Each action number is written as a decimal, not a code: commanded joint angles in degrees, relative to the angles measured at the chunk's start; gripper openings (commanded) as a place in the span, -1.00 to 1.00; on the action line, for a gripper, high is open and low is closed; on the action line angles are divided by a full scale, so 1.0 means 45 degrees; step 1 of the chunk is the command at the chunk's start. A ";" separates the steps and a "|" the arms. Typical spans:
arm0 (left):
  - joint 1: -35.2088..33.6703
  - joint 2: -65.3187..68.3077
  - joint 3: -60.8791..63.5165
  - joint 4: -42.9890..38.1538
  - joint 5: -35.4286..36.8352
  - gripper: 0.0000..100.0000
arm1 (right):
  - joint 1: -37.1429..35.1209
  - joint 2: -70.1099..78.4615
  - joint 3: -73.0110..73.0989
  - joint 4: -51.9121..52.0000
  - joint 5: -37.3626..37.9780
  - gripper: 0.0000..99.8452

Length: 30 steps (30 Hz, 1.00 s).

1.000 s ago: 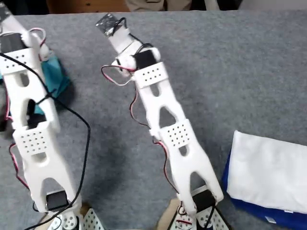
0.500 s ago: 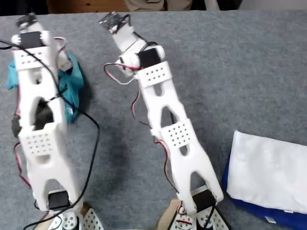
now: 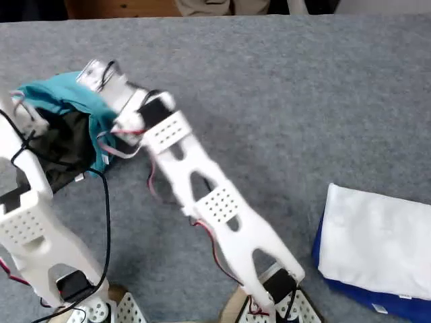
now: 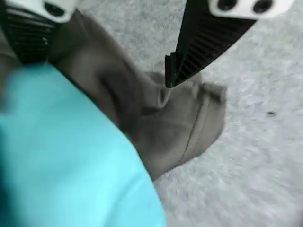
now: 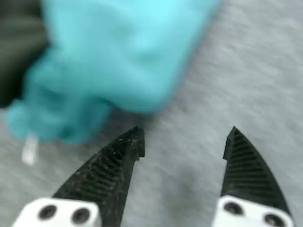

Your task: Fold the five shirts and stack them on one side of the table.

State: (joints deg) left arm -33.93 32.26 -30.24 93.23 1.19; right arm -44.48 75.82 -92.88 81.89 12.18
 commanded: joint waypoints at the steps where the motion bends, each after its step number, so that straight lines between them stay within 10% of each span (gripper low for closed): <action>1: -0.0156 0.0400 0.0586 -0.0860 -0.0059 -0.24 | -0.0557 0.0029 -0.0537 -0.0918 -0.0918 -0.46; 9: -0.0527 0.1827 -0.0039 -0.1289 0.1426 -0.29 | -0.1123 0.0635 -0.0537 -0.2383 -0.1856 -0.46; 17: -0.0840 0.2647 -0.1328 -0.1680 0.1719 -0.97 | -0.0967 0.1104 -0.0557 -0.3165 -0.1856 -0.93; 30: -0.3321 0.3116 -0.4142 -0.1602 0.1719 -0.96 | 0.0654 0.0908 -0.0596 -0.3575 -0.1875 -0.99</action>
State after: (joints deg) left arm -44.84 47.12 -43.52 86.46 8.22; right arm -43.60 81.19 -92.88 67.38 4.09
